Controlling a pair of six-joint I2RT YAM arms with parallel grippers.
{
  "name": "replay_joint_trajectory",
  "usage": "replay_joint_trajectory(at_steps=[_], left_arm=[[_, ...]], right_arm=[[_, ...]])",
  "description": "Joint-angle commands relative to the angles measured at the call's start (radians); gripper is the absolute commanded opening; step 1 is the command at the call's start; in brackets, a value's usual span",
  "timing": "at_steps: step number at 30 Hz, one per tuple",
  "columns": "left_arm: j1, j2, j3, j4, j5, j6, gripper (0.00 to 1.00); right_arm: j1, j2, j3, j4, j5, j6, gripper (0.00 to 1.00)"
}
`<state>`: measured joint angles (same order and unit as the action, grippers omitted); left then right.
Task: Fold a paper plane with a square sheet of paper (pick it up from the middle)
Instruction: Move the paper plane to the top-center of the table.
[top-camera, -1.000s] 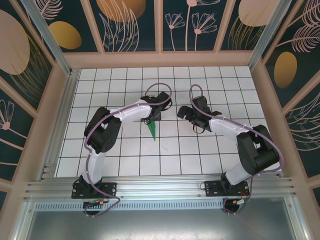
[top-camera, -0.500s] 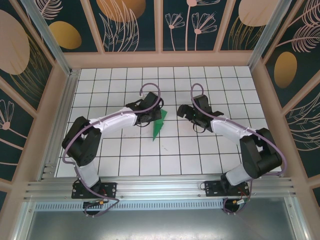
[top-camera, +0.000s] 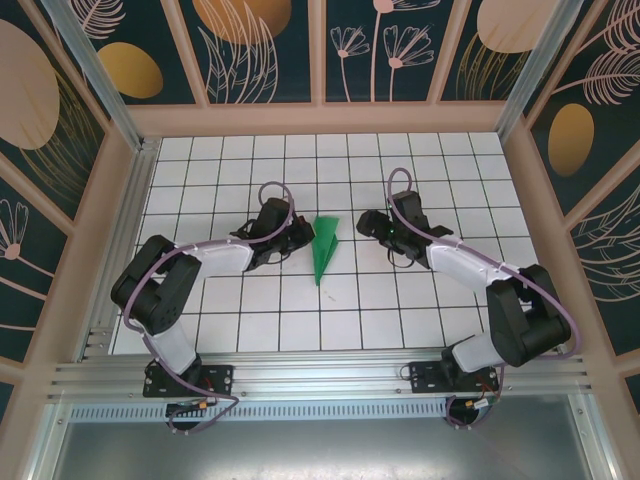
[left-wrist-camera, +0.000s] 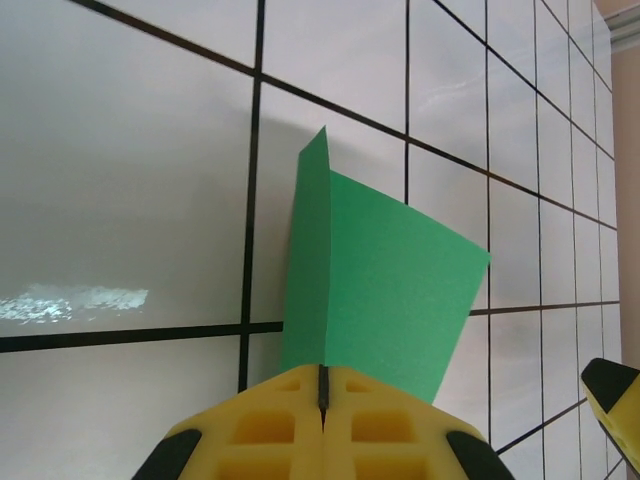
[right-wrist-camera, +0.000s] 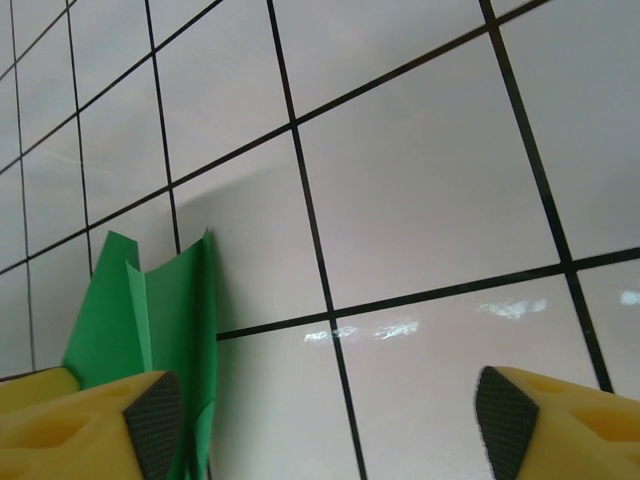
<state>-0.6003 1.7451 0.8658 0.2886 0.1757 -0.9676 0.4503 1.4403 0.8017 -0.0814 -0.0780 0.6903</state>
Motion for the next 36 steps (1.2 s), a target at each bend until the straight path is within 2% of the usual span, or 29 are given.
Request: replay_joint_trajectory(at_steps=[1,3,6,11,16,24,31,36], left_arm=[[0.020,0.013,-0.044,0.105,0.011,-0.035,0.00],[0.028,0.008,-0.069,0.115,0.005,-0.036,0.00],[0.033,0.010,-0.081,0.121,0.009,-0.029,0.00],[0.040,0.019,-0.100,0.117,-0.007,-0.029,0.00],[0.042,0.019,-0.101,0.105,-0.017,-0.020,0.00],[0.042,0.034,-0.099,0.053,-0.066,-0.011,0.00],[0.042,0.048,-0.094,0.023,-0.092,0.004,0.00],[0.042,0.051,-0.082,-0.015,-0.121,0.030,0.07]], right_arm=[[0.000,-0.012,-0.001,0.029,-0.058,-0.023,0.70],[0.016,0.007,0.014,0.022,-0.071,-0.046,0.64],[0.056,0.064,0.061,-0.009,-0.074,-0.080,0.61],[0.148,0.209,0.174,-0.074,-0.074,-0.107,0.60],[0.192,0.304,0.248,-0.077,-0.118,-0.115,0.56],[0.202,0.360,0.284,-0.095,-0.127,-0.110,0.36],[0.202,0.402,0.314,-0.117,-0.116,-0.110,0.29],[0.202,0.416,0.327,-0.148,-0.067,-0.100,0.24]])
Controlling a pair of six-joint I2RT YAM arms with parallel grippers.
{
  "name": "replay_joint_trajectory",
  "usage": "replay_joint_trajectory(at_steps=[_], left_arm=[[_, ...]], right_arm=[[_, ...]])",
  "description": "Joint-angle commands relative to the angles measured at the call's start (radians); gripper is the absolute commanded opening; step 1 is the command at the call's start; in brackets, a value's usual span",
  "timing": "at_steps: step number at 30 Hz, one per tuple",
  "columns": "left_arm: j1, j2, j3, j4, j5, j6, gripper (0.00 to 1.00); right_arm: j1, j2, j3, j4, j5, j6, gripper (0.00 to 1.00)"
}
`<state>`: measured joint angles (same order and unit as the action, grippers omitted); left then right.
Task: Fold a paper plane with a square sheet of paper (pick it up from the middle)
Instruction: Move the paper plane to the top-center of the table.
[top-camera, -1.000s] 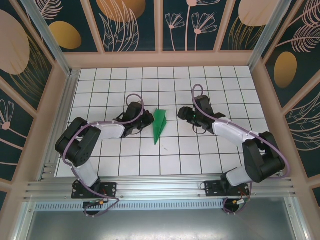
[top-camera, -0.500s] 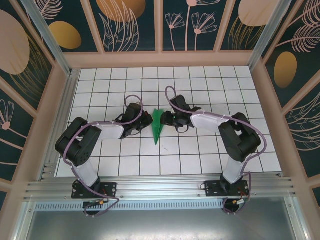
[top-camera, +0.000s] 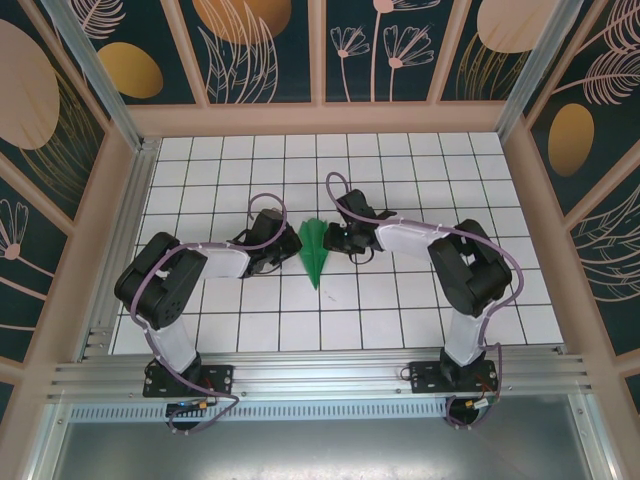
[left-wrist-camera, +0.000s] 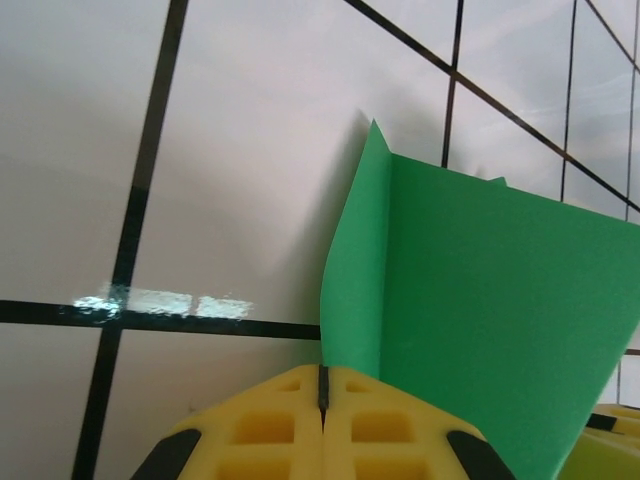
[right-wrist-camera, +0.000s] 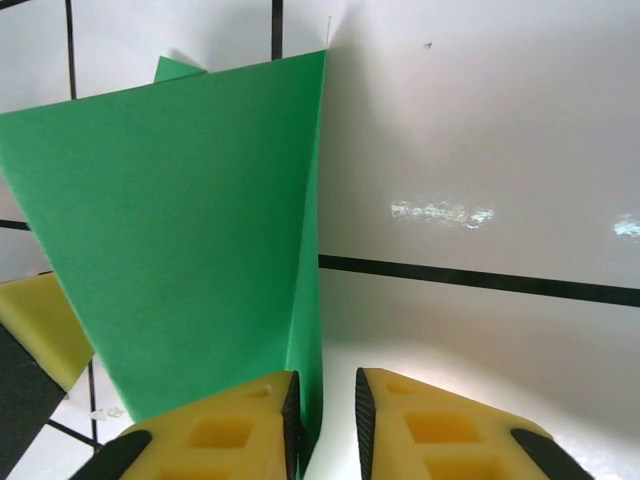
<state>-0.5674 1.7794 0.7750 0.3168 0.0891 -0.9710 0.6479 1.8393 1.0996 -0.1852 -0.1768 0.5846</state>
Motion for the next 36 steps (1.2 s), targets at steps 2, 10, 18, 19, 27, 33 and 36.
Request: replay_joint_trajectory(at_steps=[2,10,18,19,27,33,36], left_arm=[[0.009,0.026,0.015,-0.057,-0.037,0.044,0.07],[0.009,0.064,0.017,-0.076,-0.028,0.060,0.07],[0.009,0.086,0.018,-0.081,-0.022,0.063,0.07],[0.009,0.088,0.019,-0.081,-0.022,0.063,0.07],[0.009,0.087,0.016,-0.076,-0.012,0.047,0.06],[0.010,0.061,0.017,-0.040,0.035,0.027,0.06],[0.009,0.041,0.014,-0.001,0.068,0.014,0.04]], right_arm=[[0.003,0.022,0.029,-0.052,0.049,0.007,0.23],[0.025,0.058,0.046,-0.098,0.122,-0.003,0.23],[0.041,0.089,0.089,-0.143,0.156,-0.014,0.25],[0.041,0.082,0.096,-0.146,0.157,-0.015,0.25],[0.044,-0.003,0.125,-0.163,0.157,-0.010,0.30],[0.051,-0.099,0.115,-0.147,0.145,0.009,0.40],[0.059,-0.122,0.121,-0.154,0.149,0.011,0.41]])
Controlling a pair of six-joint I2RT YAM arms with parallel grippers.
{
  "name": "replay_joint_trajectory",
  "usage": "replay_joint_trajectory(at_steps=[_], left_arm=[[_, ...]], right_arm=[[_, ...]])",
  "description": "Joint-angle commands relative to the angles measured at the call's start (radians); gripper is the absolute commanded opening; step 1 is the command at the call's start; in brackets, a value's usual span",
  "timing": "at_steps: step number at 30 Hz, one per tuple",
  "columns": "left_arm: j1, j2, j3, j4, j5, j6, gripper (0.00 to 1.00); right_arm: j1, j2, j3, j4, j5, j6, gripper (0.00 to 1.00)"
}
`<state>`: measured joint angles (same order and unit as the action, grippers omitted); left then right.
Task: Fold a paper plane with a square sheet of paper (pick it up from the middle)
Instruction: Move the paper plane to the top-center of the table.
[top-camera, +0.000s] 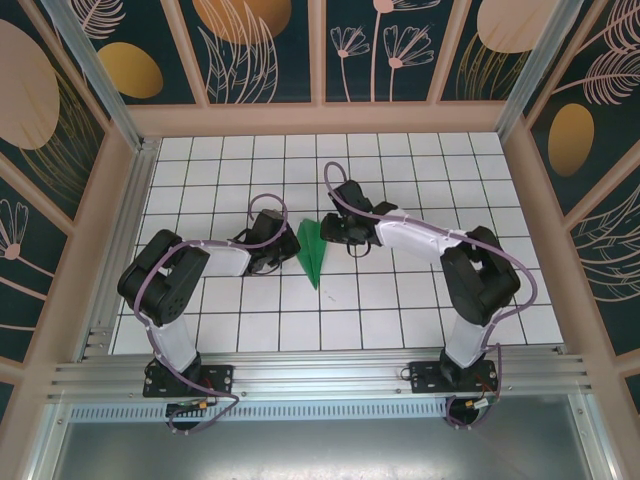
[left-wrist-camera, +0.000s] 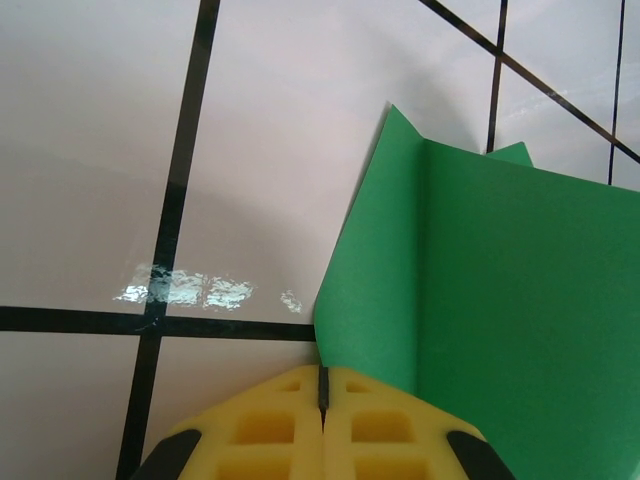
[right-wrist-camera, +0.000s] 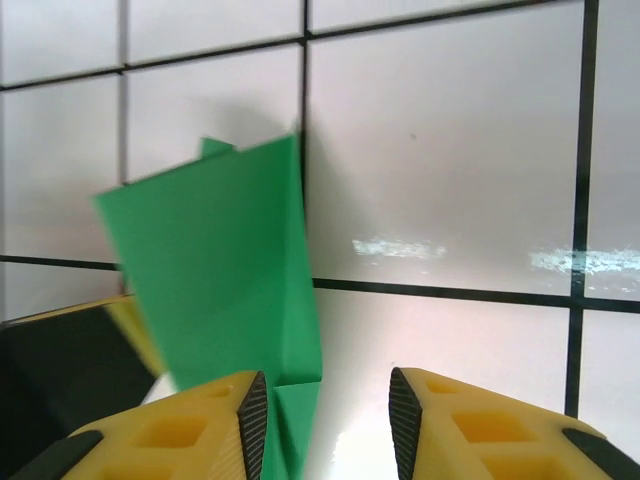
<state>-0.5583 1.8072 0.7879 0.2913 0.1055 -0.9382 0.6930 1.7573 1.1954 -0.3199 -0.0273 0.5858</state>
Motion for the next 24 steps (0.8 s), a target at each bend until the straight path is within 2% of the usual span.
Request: replay_joint_trajectory(at_steps=[1,4,7,12,24], left_arm=[[0.000,0.007,-0.002,0.041,0.067,-0.027,0.02],[0.001,-0.014,-0.016,0.088,0.092,-0.047,0.00],[0.000,-0.010,-0.009,0.067,0.080,-0.045,0.00],[0.000,0.013,-0.016,0.068,0.077,-0.049,0.00],[0.000,0.015,-0.011,0.053,0.064,-0.051,0.00]], right_arm=[[0.017,-0.044,0.031,-0.023,0.002,0.009,0.41],[0.033,-0.047,0.042,-0.037,0.019,0.006,0.41],[0.050,-0.033,0.049,-0.051,0.023,0.003,0.41],[0.093,0.001,0.055,-0.092,0.057,0.003,0.47],[0.135,0.051,0.040,-0.117,0.026,0.046,0.51]])
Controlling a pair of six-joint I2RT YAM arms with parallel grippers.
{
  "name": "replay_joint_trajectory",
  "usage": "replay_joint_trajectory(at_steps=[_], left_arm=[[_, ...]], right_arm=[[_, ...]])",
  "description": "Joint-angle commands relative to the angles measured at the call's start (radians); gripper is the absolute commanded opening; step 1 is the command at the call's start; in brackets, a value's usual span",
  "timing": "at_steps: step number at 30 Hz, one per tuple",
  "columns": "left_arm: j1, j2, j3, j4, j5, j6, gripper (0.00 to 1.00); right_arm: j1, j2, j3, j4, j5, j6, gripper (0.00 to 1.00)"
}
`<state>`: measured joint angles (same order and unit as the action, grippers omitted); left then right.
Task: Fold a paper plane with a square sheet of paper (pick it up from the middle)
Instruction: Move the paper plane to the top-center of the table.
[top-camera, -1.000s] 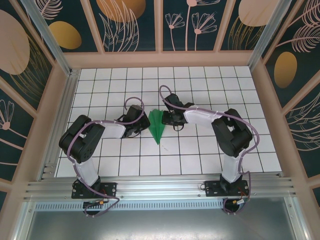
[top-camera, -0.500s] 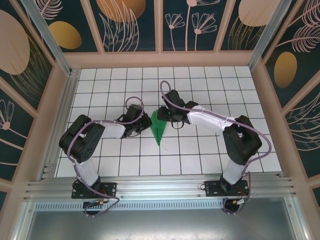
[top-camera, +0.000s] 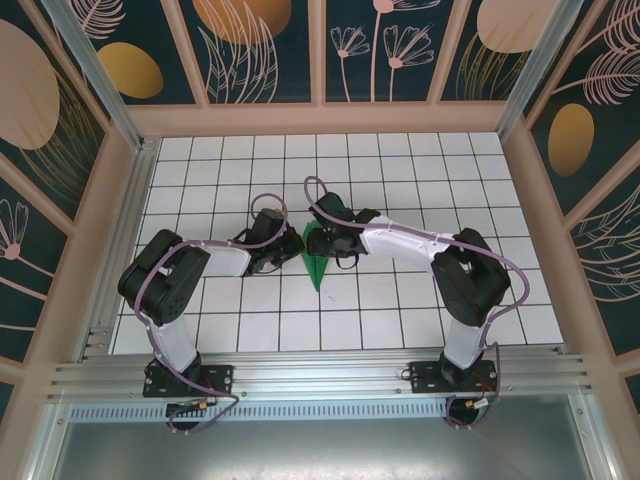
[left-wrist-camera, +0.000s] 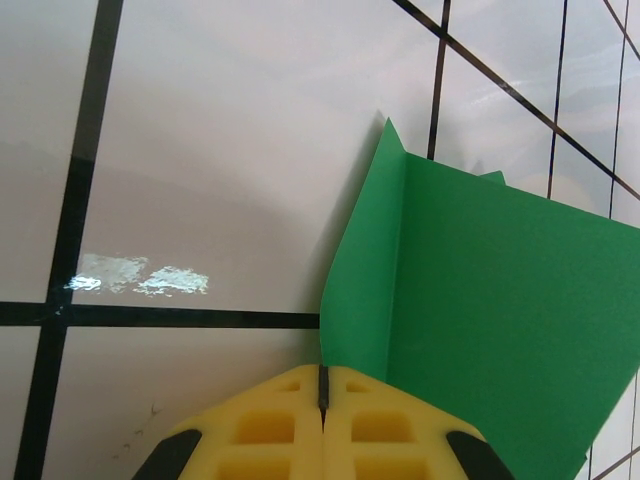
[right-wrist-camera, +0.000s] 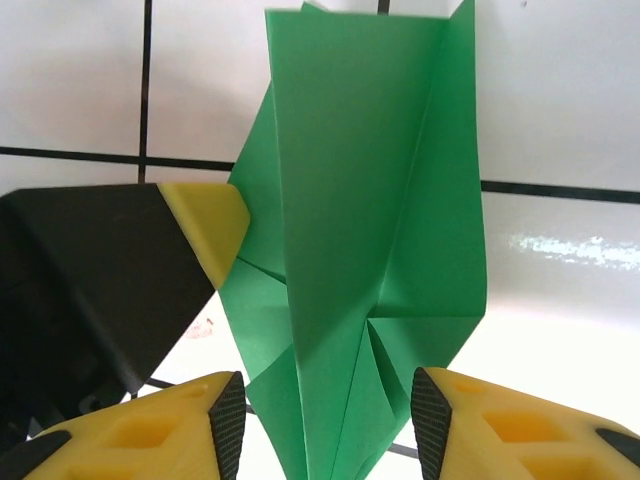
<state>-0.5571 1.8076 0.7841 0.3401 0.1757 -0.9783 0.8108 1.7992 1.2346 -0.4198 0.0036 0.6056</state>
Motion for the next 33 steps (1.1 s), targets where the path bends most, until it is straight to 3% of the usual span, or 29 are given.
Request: replay_joint_trajectory(at_steps=[1,6,14,33], left_arm=[[-0.001,0.016,-0.007,0.004,-0.006,-0.011,0.00],[0.000,0.016,-0.006,0.004,-0.004,-0.013,0.00],[-0.001,0.016,-0.006,0.000,-0.004,-0.010,0.00],[-0.001,0.018,-0.005,-0.004,-0.007,-0.010,0.00]], right_arm=[[0.021,0.011,-0.001,-0.012,-0.019,0.029,0.50],[0.030,0.032,0.002,-0.016,-0.021,0.049,0.49],[0.032,0.048,0.000,-0.036,0.023,0.059,0.56],[0.054,0.077,-0.013,-0.004,-0.023,0.051,0.63]])
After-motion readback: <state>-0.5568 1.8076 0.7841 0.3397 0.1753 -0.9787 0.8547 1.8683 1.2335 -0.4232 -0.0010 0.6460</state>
